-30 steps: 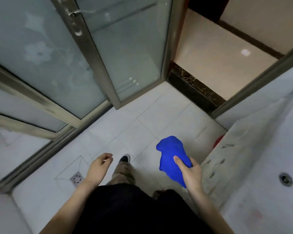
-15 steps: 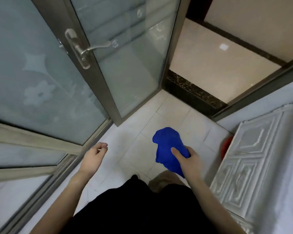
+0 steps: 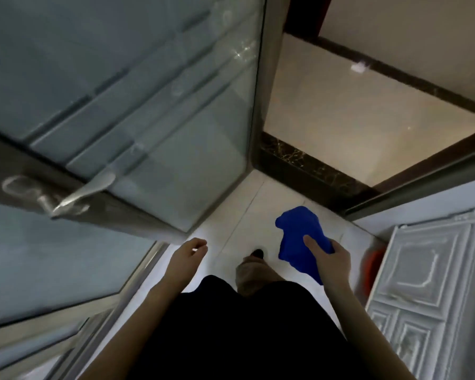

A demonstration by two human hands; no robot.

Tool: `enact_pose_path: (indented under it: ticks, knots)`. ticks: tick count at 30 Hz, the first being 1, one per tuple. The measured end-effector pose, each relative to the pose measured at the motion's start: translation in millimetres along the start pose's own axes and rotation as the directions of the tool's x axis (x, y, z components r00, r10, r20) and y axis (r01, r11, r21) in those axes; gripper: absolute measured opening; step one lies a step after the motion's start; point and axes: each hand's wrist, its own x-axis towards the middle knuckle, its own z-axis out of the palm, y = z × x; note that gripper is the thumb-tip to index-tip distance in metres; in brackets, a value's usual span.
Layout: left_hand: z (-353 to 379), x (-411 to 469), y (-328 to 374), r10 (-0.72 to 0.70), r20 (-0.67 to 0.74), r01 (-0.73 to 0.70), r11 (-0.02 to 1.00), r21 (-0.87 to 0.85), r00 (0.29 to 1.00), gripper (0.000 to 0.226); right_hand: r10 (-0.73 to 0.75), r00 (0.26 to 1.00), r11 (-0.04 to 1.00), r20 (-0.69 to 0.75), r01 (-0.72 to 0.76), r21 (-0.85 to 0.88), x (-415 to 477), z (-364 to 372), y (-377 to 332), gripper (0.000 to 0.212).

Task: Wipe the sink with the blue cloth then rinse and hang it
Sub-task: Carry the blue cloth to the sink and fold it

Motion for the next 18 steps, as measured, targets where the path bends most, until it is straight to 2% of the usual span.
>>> enact_pose_path:
  ticks: [4,8,11,14,18]
  knots:
    - [-3.4,66.3,96.8,0.103,0.008,-0.103,0.994,0.025,0.995,0.013,-0.087,0.996,0.995,-0.034,0.089,0.046,53.7,-12.5,-66.8,0.027]
    - [-0.8,129.4,178.2,0.221,0.085,-0.231,0.966,0.121,0.972,0.009,-0.072,0.993,0.988,-0.089,0.083,0.132,95.8,-21.9,-106.5,0.023]
    - [11.5,178.0,219.4,0.197,0.182,-0.228,0.959,0.170,0.963,0.015,0.025,0.990,0.981,-0.142,0.003,0.194,122.5,-21.5,-114.3,0.029]
    - [31.5,228.5,259.0,0.187,0.328,-0.269,0.936,0.227,0.926,0.019,0.146,0.968,0.957,-0.206,-0.086,0.277,146.2,-20.1,-111.6,0.029]
    - [68.8,295.1,332.4,0.278,0.495,-0.468,0.826,0.314,0.823,0.019,0.274,0.902,0.906,-0.333,-0.127,0.403,169.4,-26.7,-119.8,0.030]
